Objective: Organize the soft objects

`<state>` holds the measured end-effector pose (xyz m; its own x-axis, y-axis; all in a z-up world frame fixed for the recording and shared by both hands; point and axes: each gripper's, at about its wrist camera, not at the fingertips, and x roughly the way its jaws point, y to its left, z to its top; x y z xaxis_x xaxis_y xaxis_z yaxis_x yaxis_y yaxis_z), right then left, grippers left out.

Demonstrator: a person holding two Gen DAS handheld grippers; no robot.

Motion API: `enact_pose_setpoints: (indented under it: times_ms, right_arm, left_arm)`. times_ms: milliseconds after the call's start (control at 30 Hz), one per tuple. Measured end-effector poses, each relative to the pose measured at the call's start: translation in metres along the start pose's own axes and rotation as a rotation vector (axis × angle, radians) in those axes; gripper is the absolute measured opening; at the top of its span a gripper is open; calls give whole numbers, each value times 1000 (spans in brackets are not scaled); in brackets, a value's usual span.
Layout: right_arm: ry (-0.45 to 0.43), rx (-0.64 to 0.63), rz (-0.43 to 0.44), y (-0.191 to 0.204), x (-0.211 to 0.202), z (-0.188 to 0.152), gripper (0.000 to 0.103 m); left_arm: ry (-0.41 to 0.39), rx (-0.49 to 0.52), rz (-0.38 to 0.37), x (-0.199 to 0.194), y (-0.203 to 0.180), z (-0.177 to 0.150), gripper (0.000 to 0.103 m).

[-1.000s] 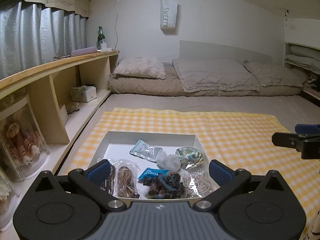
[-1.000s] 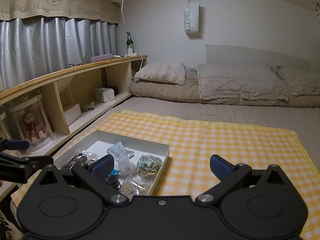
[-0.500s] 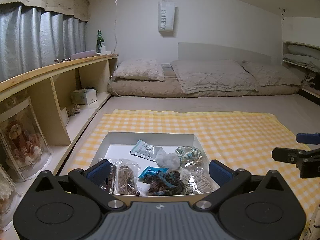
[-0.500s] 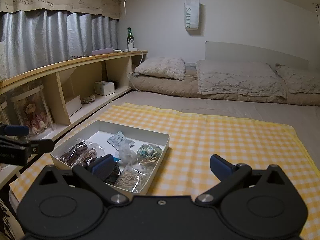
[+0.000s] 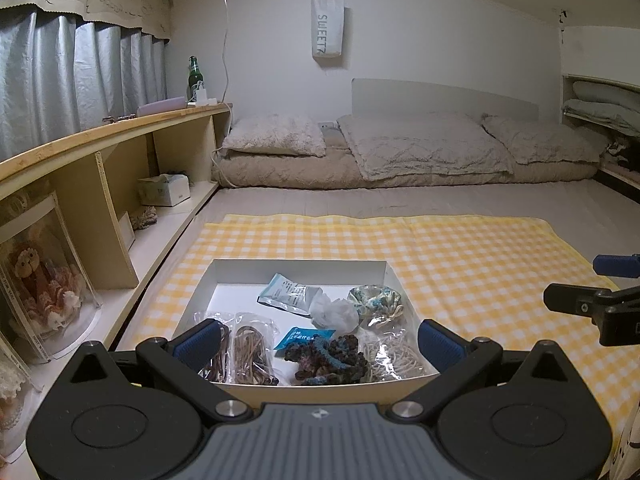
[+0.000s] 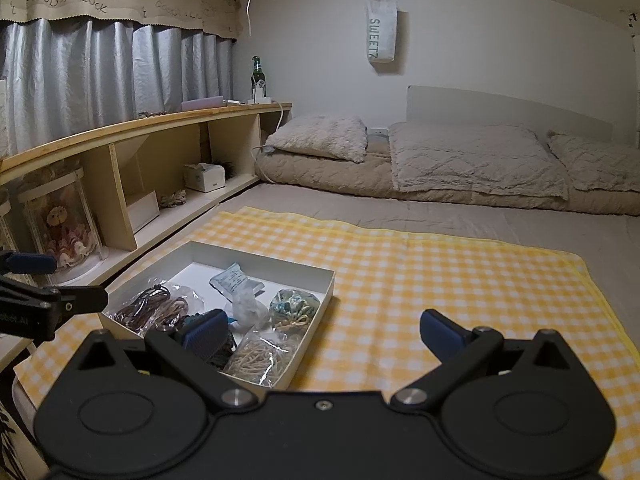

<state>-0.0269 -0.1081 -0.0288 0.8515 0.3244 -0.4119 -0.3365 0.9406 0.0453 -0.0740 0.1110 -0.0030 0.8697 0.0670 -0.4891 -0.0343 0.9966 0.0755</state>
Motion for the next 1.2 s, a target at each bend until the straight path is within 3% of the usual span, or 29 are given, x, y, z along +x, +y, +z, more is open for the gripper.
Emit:
enact_pose_setpoints:
  times_ms: [1200]
  right_arm:
    - [1,-5,6,2,-2,-1,103]
  left_arm:
    - [4,-4,3,0,0,-1,103]
